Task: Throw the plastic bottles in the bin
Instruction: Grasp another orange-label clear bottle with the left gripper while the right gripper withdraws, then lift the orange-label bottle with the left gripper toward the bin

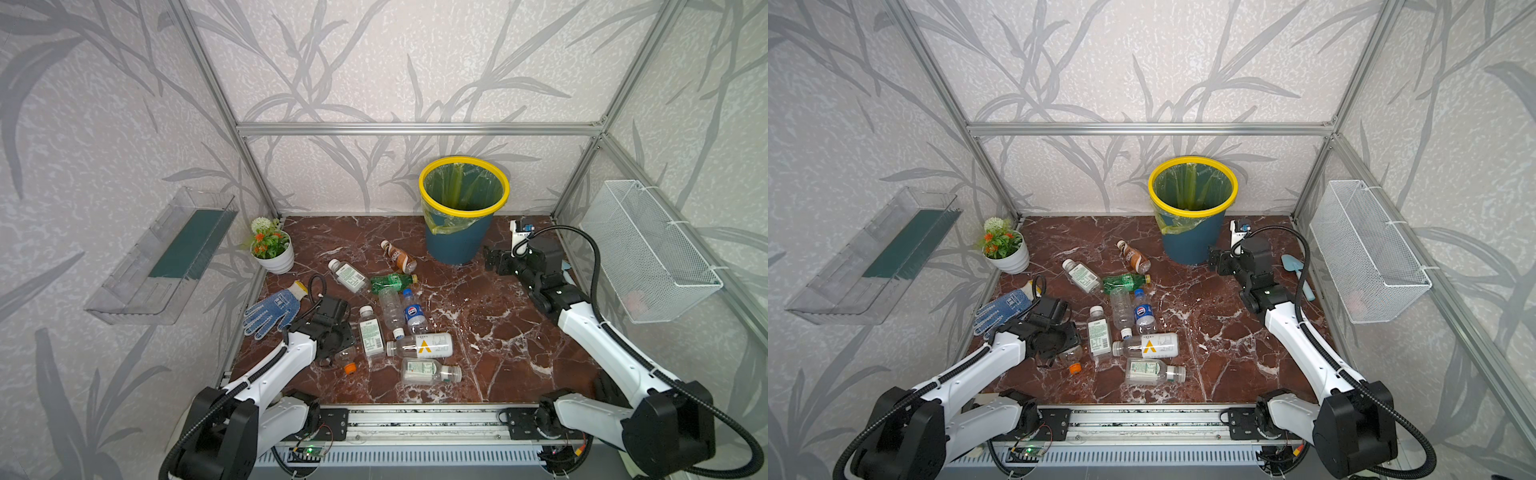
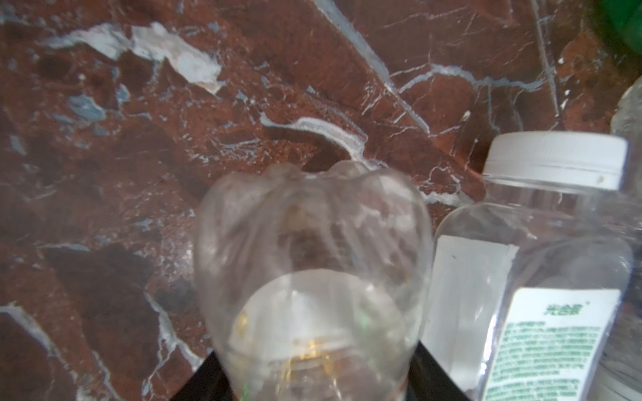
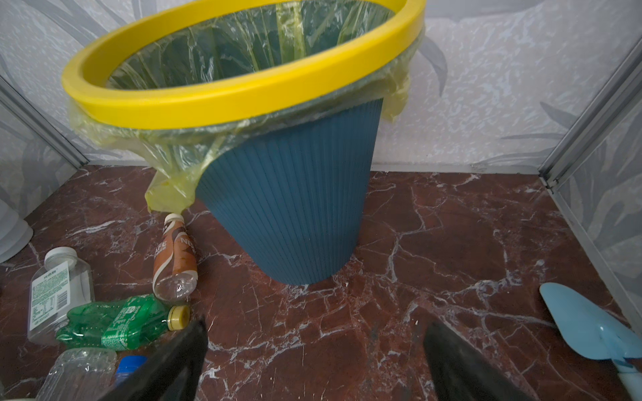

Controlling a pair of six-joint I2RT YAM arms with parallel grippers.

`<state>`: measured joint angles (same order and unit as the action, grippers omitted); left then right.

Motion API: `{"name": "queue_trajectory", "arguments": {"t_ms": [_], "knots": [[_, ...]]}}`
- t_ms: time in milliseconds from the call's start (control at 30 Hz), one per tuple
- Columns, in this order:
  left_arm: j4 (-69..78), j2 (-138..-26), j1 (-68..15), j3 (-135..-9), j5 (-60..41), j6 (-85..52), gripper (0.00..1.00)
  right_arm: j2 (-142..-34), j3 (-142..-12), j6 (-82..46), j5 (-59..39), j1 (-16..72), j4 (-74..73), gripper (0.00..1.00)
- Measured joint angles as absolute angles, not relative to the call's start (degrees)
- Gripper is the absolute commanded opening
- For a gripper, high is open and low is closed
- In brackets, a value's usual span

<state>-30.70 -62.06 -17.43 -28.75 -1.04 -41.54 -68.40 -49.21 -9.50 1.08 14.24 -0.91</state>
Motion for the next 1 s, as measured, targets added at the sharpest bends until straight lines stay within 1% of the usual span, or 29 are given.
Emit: {"name": "queue_trajectory", "arguments": {"t_ms": [267, 467, 600, 700, 800, 867, 933, 1000], "knots": [[-30.83, -57.45, -17.43, -31.07, 1.06, -39.42, 0.58, -68.88, -42.41, -12.47, -3.22, 14.26, 0.12, 0.95], [-29.41, -49.45, -17.43, -36.01, 3.27, -34.74, 0.58, -68.95, -39.22, -15.07, -5.08, 14.26, -0.19, 0.94], [-23.05, -44.49, -17.43, -38.02, 3.97, -30.98, 0.57, -69.08, -38.04, -16.53, -5.78, 14.33, -0.25, 0.94], [-16.78, -43.81, -17.43, -39.99, 3.53, -27.79, 0.57, -69.19, -37.65, -17.32, -6.17, 14.48, -0.93, 0.94], [-10.17, -47.09, -17.43, -44.51, 1.72, -25.21, 0.57, -69.19, -37.43, -17.82, -6.46, 14.76, -1.45, 0.93], [-5.72, -52.62, -17.47, -50.28, -0.27, -23.88, 0.57, -69.19, -37.19, -18.22, -6.55, 15.00, -2.02, 0.94], [-2.59, -61.30, -17.74, -60.51, -3.05, -22.81, 0.57, -69.19, -36.97, -18.65, -6.57, 15.35, -2.61, 0.94], [-0.49, -72.01, -18.61, -74.19, -5.91, -21.85, 0.58, -69.41, -36.88, -18.96, -6.57, 15.90, -3.29, 0.93]]}}
